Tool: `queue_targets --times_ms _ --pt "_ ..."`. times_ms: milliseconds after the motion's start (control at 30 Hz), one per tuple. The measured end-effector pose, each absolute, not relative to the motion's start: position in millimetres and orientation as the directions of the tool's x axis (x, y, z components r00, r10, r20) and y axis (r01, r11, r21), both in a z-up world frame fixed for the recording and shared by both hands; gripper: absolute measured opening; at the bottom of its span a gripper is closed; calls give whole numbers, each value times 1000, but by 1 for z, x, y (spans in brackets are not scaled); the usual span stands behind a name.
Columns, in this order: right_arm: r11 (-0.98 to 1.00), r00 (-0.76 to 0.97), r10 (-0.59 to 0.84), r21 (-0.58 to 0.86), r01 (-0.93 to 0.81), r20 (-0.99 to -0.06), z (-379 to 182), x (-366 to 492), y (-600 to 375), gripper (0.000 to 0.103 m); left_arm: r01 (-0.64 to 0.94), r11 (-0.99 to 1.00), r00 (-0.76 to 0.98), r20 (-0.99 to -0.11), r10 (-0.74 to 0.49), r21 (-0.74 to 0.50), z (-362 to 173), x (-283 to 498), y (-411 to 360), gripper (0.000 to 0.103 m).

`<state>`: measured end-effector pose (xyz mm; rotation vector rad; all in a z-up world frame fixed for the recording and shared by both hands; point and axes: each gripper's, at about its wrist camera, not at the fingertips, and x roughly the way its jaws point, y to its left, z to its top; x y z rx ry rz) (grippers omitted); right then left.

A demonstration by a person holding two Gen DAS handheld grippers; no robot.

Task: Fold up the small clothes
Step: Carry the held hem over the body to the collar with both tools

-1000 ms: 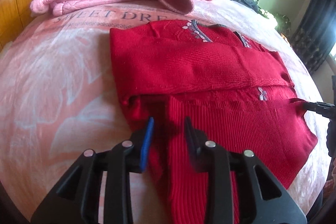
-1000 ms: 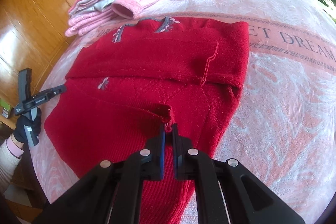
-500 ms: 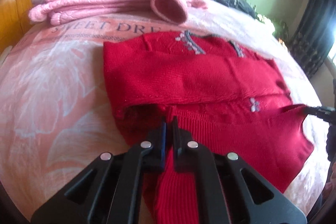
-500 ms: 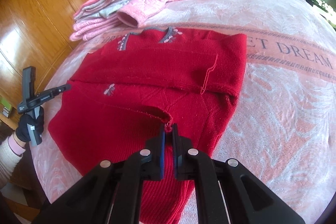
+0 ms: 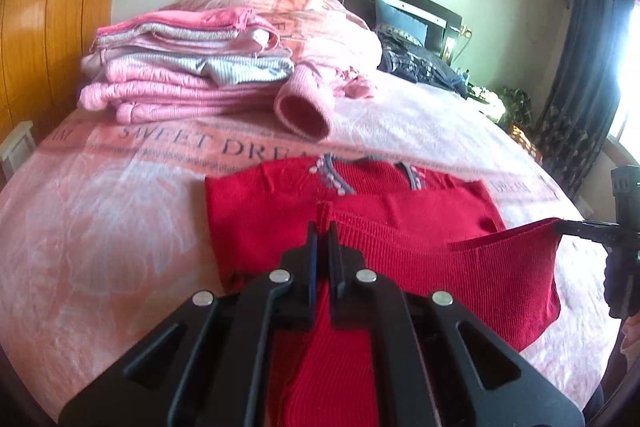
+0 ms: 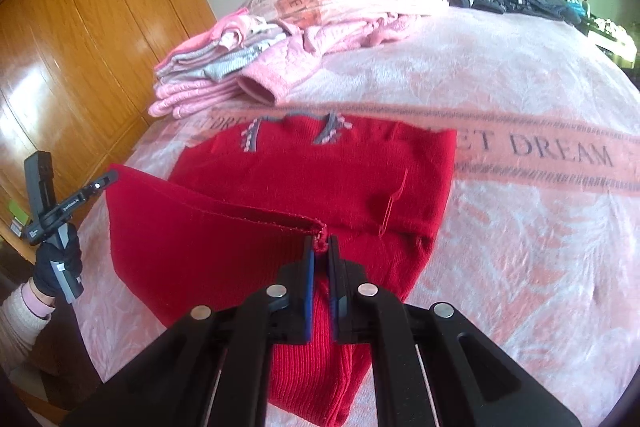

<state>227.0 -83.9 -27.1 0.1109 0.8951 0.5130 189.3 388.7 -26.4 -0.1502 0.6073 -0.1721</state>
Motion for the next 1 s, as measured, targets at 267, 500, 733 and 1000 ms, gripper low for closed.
queue_targets --times_ms 267,500,733,1000 --pt "913 559 388 223 -342 -733 2 292 -74 5 74 986 835 -531 -145 -152 -7 265 380 2" --pt "955 546 284 183 -232 -788 -20 385 -68 5 6 998 820 -570 -44 -69 -17 351 379 2" --pt "972 471 226 168 -163 -852 -83 436 -61 5 -67 997 722 -692 21 -40 -81 402 382 3" --pt "982 419 178 135 -130 -890 -129 453 -57 6 -85 996 628 -777 45 -11 -129 419 392 3"
